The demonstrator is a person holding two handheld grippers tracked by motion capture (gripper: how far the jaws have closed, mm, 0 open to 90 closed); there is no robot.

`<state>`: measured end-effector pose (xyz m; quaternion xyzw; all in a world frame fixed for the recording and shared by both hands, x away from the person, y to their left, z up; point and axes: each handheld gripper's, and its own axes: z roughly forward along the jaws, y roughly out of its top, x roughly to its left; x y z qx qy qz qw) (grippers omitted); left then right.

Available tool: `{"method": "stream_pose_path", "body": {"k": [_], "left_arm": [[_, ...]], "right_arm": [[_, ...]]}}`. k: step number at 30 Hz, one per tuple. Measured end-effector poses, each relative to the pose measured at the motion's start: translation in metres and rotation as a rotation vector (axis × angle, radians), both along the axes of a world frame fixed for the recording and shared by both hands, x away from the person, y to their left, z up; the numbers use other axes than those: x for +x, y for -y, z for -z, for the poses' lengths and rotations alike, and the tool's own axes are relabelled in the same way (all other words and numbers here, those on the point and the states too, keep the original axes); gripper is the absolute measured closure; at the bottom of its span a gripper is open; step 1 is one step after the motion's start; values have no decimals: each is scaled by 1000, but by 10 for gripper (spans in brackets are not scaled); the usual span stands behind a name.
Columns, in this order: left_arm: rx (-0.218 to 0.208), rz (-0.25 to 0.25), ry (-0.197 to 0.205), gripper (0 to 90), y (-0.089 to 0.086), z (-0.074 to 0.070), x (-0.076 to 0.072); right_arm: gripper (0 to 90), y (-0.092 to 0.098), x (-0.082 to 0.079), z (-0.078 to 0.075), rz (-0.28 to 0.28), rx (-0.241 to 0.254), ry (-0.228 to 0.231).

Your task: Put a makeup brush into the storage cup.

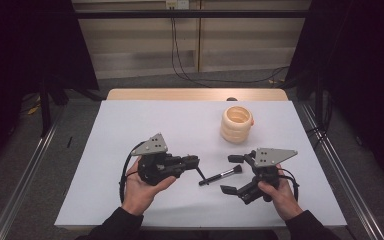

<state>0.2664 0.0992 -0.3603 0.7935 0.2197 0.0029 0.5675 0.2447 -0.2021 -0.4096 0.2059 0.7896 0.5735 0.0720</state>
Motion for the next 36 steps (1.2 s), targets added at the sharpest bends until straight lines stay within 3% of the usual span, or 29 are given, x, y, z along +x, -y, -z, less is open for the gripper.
{"method": "stream_pose_path", "body": {"k": [8, 10, 15, 21, 23, 36], "left_arm": [[45, 32, -8, 842, 11, 0, 0], [52, 37, -7, 843, 14, 0, 0], [26, 61, -29, 843, 18, 1, 0], [20, 56, -30, 842, 25, 5, -2], [22, 53, -34, 843, 29, 10, -2], [7, 72, -44, 842, 36, 18, -4]], "right_arm": [[103, -4, 1, 1, -20, -4, -33], [156, -5, 1, 1, -45, -12, -31], [147, -14, -2, -1, -78, -37, -23], [351, -17, -2, 0, -90, -38, -39], [380, -17, -3, -1, -74, -33, -21], [684, -21, -1, 1, -107, -13, -72]]}}
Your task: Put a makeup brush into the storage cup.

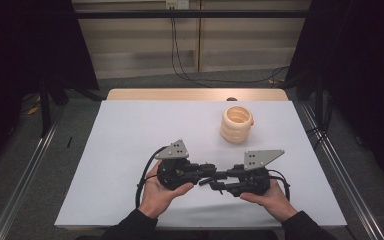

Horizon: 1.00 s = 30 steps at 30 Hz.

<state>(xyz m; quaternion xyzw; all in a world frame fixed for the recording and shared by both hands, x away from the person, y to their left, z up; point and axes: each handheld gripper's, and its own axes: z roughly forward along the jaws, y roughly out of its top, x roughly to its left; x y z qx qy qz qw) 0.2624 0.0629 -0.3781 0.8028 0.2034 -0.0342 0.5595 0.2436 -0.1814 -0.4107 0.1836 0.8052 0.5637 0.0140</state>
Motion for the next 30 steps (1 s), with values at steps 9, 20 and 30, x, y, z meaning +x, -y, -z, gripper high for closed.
{"method": "stream_pose_path", "body": {"k": [9, 20, 30], "left_arm": [[-21, 11, -1, 842, 3, 3, -1], [-44, 6, 16, 840, 4, 5, -1], [-67, -3, 10, 830, 1, 9, -1]], "right_arm": [[818, 0, 3, 1, 16, -8, 0], [832, 0, 1, 0, 23, -20, 27], [833, -1, 0, 0, 34, -24, 23]]}}
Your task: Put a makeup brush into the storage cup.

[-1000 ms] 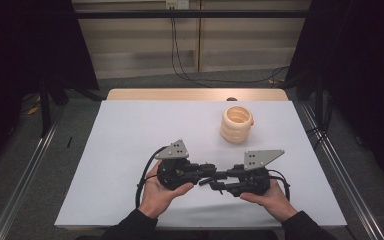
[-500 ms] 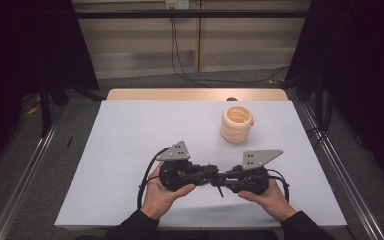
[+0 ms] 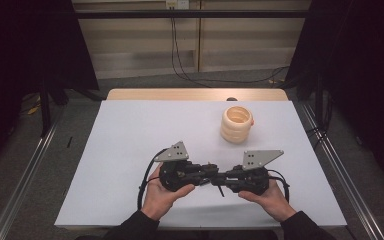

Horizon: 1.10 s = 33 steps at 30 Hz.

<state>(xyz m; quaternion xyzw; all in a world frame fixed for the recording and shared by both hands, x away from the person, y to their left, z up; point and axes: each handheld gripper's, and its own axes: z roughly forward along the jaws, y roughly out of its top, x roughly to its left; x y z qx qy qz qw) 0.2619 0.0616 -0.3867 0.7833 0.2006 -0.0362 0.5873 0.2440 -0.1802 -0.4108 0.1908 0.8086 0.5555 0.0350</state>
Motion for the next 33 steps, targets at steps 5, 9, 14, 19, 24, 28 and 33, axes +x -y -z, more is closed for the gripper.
{"method": "stream_pose_path", "body": {"k": [5, 9, 14, 19, 24, 28, 33], "left_arm": [[22, -60, 25, 711, -1, -1, -2], [23, -92, 46, 576, 0, -3, -4], [5, -112, 61, 402, -1, -5, -5], [-25, -99, 65, 263, -3, -8, -5], [-34, -148, 82, 108, -11, -8, -4], [-25, -176, 76, 53, -21, -6, -2], [-20, -207, 99, 14, -33, -7, -2]], "right_arm": [[833, 0, 0, 0, 5, -1, 5], [833, 1, 0, -2, 7, 4, 10], [833, 3, 0, -3, 22, 12, 15], [833, 4, 0, -5, 27, 20, 25], [833, 5, 1, -5, 41, 23, 26], [833, 6, 1, -5, 43, 26, 29], [833, 7, 1, -5, 51, 20, 38]]}}
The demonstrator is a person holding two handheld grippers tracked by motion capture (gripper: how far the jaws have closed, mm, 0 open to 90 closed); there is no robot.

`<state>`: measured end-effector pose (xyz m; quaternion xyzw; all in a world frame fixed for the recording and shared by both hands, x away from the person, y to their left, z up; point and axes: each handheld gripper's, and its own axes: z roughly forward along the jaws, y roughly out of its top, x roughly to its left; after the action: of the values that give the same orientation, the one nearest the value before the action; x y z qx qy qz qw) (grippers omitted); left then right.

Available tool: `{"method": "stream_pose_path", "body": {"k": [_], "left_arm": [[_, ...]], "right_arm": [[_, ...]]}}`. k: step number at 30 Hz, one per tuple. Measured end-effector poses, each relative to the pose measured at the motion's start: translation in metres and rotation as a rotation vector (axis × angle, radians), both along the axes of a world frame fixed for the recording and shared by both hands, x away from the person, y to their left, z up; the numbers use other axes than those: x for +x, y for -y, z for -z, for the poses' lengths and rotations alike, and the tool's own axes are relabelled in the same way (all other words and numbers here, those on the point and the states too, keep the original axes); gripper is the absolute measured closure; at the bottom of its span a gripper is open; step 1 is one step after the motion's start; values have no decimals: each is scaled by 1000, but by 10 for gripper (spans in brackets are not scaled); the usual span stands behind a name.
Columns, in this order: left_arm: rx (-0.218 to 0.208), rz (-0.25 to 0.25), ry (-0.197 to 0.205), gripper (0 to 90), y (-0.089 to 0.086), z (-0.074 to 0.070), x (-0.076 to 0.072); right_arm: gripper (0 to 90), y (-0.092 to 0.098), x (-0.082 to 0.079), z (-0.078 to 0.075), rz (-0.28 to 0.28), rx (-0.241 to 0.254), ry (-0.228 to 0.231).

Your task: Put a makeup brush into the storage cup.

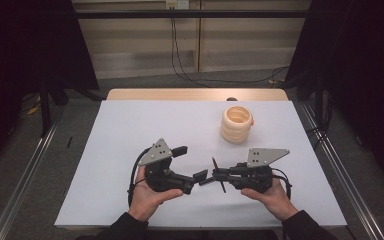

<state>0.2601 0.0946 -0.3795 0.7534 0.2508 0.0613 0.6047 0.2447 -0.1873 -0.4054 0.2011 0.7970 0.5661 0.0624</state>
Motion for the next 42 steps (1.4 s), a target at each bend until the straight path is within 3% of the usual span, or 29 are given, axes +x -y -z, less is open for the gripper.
{"method": "stream_pose_path", "body": {"k": [3, 9, 11, 12, 13, 14, 17, 19, 22, 24, 35, 39, 42], "left_arm": [[5, -23, 26, 17, -8, -2, 0], [2, -31, 28, 17, -27, 2, 0], [0, -57, 30, 14, -31, 4, -1], [26, -86, 34, 11, -34, 5, -2], [25, -95, 33, 12, -36, 7, -2], [29, -95, 44, 11, -40, 9, -1], [61, -172, 81, 10, -48, 13, -6], [73, -194, 84, 13, -52, 13, -7], [44, -205, 82, 9, -61, 13, -10], [78, -249, 99, 9, -66, 15, -14], [39, -286, 94, 16, -92, 25, -27], [61, -294, 96, 19, -96, 32, -29], [77, -274, 125, 19, -102, 36, -29]], "right_arm": [[833, 0, 0, 0, 2, 6, -4], [833, 3, 2, 0, 17, 18, -8], [833, 5, 2, 0, 24, 16, -8], [833, 5, 3, 0, 28, 16, -6], [833, 6, 3, 0, 31, 16, -7], [833, 6, 3, 0, 31, 18, -12], [833, 8, 3, -1, 40, 22, -12], [833, 10, 4, -2, 45, 30, -11], [833, 14, 6, -3, 61, 36, -9], [833, 17, 7, -3, 79, 37, -10], [833, 22, 12, -4, 110, 40, -8], [833, 25, 16, -6, 123, 43, -6], [833, 27, 21, -10, 142, 34, 3]]}}
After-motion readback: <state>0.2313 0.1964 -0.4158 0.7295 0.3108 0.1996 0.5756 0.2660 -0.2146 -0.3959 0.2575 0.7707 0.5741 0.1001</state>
